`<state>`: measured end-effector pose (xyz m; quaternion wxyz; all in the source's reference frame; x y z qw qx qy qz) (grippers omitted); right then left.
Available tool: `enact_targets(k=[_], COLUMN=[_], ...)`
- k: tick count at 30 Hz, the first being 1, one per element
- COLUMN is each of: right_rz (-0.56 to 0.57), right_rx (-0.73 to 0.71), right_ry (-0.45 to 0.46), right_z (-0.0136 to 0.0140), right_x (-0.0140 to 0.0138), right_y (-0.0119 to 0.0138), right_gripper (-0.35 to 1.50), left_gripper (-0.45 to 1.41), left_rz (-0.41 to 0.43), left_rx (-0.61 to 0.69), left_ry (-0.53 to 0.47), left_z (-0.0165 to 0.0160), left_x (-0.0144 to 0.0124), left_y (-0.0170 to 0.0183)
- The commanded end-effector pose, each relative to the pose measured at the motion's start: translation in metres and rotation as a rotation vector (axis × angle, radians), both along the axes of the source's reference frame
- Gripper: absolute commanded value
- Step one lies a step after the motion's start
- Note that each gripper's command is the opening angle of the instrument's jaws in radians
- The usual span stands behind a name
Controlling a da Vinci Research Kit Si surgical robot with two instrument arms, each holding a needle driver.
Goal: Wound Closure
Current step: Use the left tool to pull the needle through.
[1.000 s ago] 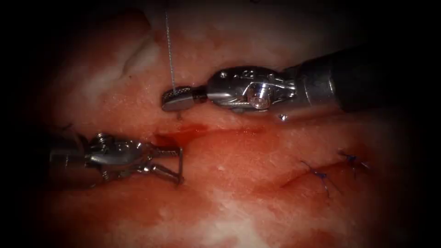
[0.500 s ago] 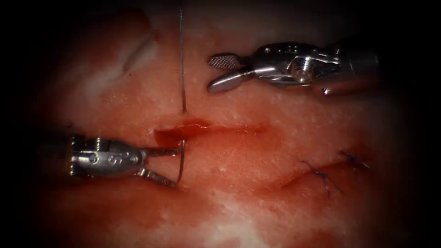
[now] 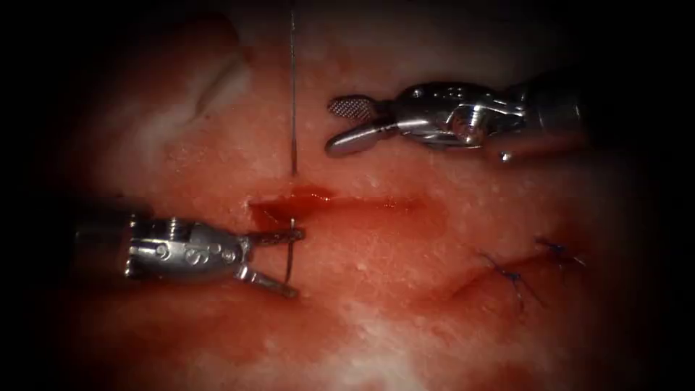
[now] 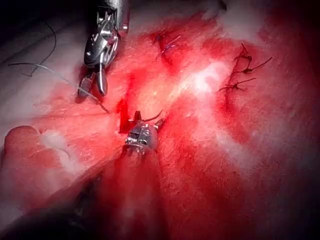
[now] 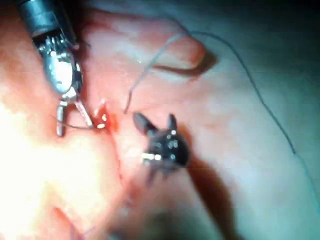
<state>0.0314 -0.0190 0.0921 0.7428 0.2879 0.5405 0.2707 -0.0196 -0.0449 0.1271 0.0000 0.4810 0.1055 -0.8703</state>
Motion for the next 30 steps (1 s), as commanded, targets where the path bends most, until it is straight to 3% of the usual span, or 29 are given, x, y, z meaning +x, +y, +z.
enact_targets(k=[1,5,11,17,24,30], right_rz=[-0.001,-0.001,-0.002,-0.003,-0.012,-0.023], right_rx=[-0.001,-0.002,-0.002,-0.002,0.001,0.004], right_ry=[0.001,0.001,0.001,0.002,0.008,0.015], right_z=[0.0005,0.0006,0.0006,0.0006,0.0005,0.0004], right_x=[0.0007,0.0007,0.0005,0.0004,0.0003,0.0003], right_y=[-0.0004,-0.0004,-0.0004,-0.0004,-0.0006,-0.0007], right_gripper=[0.81,0.76,0.71,0.66,0.59,0.56], left_gripper=[0.56,0.41,-0.37,-0.45,-0.45,-0.45], left_rz=[-0.003,-0.017,-0.079,-0.135,-0.200,-0.187], left_rx=[0.001,-0.002,0.061,0.186,0.597,0.828], left_ry=[-0.002,-0.017,0.003,-0.062,-0.309,-0.343], left_z=[0.0007,0.0010,0.0007,-0.0021,-0.0083,-0.0100], left_x=[-0.0006,-0.0010,-0.0001,0.0006,-0.0009,-0.0019], left_y=[-0.0001,0.0004,0.0003,0.0006,0.0000,-0.0018])
